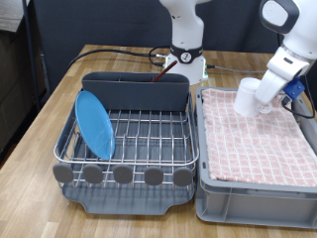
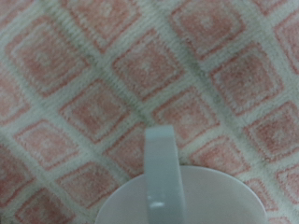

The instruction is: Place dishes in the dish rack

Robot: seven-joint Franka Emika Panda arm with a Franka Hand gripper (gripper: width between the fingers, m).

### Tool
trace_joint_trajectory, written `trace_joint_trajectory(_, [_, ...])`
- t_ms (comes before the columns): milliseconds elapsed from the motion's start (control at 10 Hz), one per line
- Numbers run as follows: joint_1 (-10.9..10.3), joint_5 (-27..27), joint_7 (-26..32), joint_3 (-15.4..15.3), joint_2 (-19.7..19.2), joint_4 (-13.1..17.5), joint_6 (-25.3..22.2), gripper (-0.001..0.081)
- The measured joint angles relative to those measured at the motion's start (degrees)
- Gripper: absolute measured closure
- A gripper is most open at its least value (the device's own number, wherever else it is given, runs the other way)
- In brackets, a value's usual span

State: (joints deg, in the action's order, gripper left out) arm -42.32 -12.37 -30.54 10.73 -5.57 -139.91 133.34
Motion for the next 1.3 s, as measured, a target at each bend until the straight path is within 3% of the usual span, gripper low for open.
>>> trace_joint_trajectory(100, [0.00,0.00,0.02,0.08,0.00,-0.25,0.63,0.0004])
trace_joint_trajectory(200, [0.00,0.01,0.02,0.12,0.00,-0.31,1.00,0.0130])
trace_joint_trajectory(300, [0.00,0.03,0.02,0.14,-0.02,-0.33,1.34,0.0130])
trace_joint_trajectory(400, [0.00,0.07,0.03,0.15,-0.05,-0.33,1.56,0.0324])
trace_joint_trajectory(500, [0.00,0.11,0.03,0.16,-0.09,-0.33,1.65,0.0324])
trace_joint_trajectory(600, [0.00,0.18,0.03,0.17,-0.14,-0.33,1.67,0.0486])
trace_joint_trajectory(700, [0.00,0.28,0.11,0.19,-0.24,-0.32,1.78,0.0486])
trace_joint_trajectory(800, [0.00,0.50,0.36,0.23,-0.40,-0.31,1.94,0.0668])
trace_joint_trajectory(900, [0.00,0.64,0.70,0.34,-0.52,-0.26,2.07,0.0668])
trace_joint_trajectory(1000, [0.00,0.65,0.89,0.48,-0.53,-0.13,2.09,0.0738])
trace_joint_trajectory(1300, [0.17,0.94,1.50,1.23,-0.44,1.65,0.21,0.0737])
